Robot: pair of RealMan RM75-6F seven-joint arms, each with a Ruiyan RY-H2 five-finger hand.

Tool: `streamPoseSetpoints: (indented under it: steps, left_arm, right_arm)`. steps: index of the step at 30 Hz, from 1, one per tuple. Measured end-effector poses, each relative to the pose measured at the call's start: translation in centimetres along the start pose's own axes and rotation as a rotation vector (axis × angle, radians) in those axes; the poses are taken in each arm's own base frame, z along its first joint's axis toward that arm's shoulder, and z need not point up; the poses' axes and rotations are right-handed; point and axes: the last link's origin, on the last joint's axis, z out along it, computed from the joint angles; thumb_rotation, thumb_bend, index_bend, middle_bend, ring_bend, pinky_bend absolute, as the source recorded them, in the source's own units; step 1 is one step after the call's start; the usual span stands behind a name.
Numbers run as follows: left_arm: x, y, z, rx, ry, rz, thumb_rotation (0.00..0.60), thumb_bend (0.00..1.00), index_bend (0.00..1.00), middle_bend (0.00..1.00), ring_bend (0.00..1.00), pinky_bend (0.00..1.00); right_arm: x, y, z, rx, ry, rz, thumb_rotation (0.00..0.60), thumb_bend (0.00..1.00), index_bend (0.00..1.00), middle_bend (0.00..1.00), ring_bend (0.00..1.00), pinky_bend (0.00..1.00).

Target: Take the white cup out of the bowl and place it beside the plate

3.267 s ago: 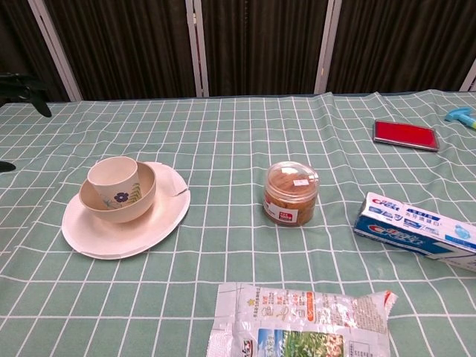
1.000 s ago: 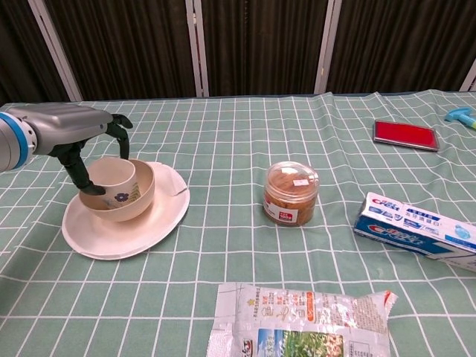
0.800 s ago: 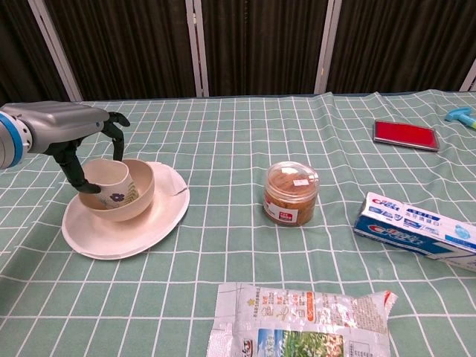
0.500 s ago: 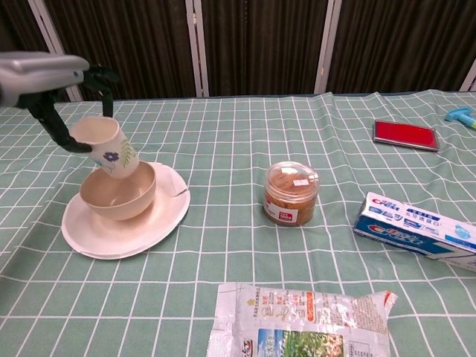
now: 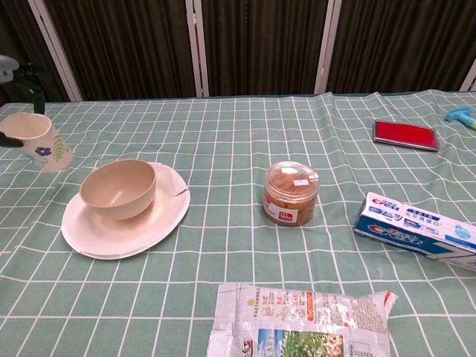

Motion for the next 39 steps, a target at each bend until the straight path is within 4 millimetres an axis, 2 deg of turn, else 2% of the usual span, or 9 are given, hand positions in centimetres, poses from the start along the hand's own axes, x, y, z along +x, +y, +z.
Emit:
streamPoseSetpoints:
  steps: [6,10,12,16,23,28,32,35,39]
  left_arm:
    - [-3.4,-1.5,0.5,0.027,-0.065,0.017,0.600,0.25,0.40,0.00,0.00,0.00]
    - [-4.6,-1.8,0.4,0.027,-0.084,0.009,0.600,0.25,0.35,0.00,0.00,0.00]
    - [-4.8,-1.9,0.4,0.027,-0.091,0.010,0.600,0.25,0.28,0.00,0.00,0.00]
    - [-5.1,-2.1,0.3,0.029,-0.109,0.012,0.600,0.25,0.03,0.00,0.00,0.00]
    - [-4.6,-2.7,-0.3,0.037,-0.096,-0.023,0.600,0.24,0.00,0.00,0.00,0.00]
    - [-3.8,-3.5,-2.0,0.013,-0.031,-0.119,0.600,0.24,0.00,0.00,0.00,0.00]
    - [-3.8,-4.5,-4.3,-0.004,0.053,-0.184,0.600,0.24,0.00,0.00,0.00,0.00]
    - [-4.1,-5.5,-6.5,-0.010,0.134,-0.208,0.600,0.24,0.00,0.00,0.00,0.00]
    - [-5.7,-7.1,-10.2,0.008,0.242,-0.217,0.600,0.24,0.00,0.00,0.00,0.00]
  right_arm:
    - [-0.4,-0.3,0.0,0.007,-0.011,-0.005,0.600,0.09,0.15,0.00,0.00,0.00]
    - [-0.5,-0.4,0.1,0.008,-0.011,-0.006,0.600,0.09,0.15,0.00,0.00,0.00]
    - [-0.5,-0.4,0.1,0.009,-0.010,-0.004,0.600,0.09,0.15,0.00,0.00,0.00]
    - [-0.4,-0.4,0.1,0.009,-0.006,-0.002,0.600,0.09,0.15,0.00,0.00,0.00]
    - [-0.5,-0.4,0.0,0.013,-0.011,-0.010,0.600,0.09,0.15,0.00,0.00,0.00]
    - [-0.6,-0.3,-0.1,0.010,-0.020,-0.022,0.600,0.09,0.15,0.00,0.00,0.00]
    - [-0.9,-0.1,0.0,0.006,-0.044,-0.051,0.600,0.09,0.15,0.00,0.00,0.00]
    - [-1.1,0.0,0.1,0.010,-0.056,-0.085,0.600,0.09,0.15,0.00,0.00,0.00]
    - [-1.7,0.5,0.2,0.009,-0.075,-0.141,0.600,0.09,0.15,0.00,0.00,0.00]
